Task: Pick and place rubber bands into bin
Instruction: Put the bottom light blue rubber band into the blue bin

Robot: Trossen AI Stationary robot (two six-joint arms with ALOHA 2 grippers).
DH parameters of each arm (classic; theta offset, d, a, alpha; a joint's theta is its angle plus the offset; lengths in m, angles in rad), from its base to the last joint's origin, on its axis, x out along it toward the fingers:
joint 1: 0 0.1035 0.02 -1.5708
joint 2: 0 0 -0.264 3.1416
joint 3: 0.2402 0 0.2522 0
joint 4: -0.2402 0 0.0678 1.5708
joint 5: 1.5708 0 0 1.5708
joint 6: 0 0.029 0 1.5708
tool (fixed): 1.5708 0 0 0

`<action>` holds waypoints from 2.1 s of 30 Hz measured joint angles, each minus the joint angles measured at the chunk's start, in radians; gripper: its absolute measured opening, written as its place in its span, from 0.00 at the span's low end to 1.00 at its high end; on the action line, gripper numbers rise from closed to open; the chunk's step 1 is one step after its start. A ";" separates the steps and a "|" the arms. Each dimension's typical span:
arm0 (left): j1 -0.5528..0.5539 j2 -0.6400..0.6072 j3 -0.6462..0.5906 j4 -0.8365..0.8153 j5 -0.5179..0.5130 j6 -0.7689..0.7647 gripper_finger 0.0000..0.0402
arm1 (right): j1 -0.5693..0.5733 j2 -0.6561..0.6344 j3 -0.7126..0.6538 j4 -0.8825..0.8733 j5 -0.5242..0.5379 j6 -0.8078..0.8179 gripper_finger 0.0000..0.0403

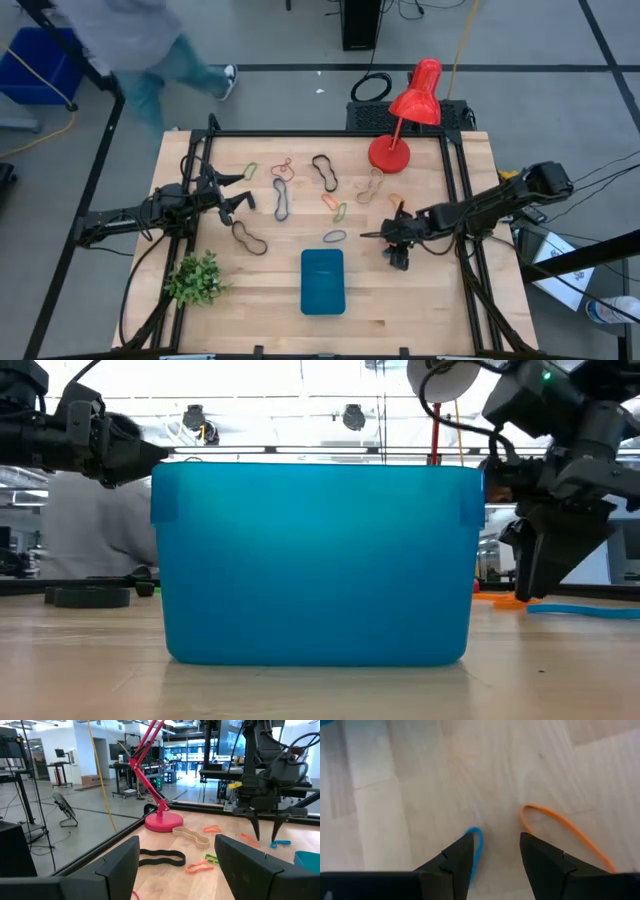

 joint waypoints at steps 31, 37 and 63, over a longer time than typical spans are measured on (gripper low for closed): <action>0.000 0.000 0.000 0.000 0.000 0.000 0.66 | 0.173 0.173 0.006 0.023 0.121 0.063 0.11; 0.000 0.000 0.000 0.000 0.000 0.000 0.66 | 0.174 0.174 0.004 0.014 0.116 0.053 0.02; 0.000 0.020 -0.002 0.015 0.000 0.007 0.66 | -0.044 -0.272 0.151 0.425 0.356 -0.832 0.00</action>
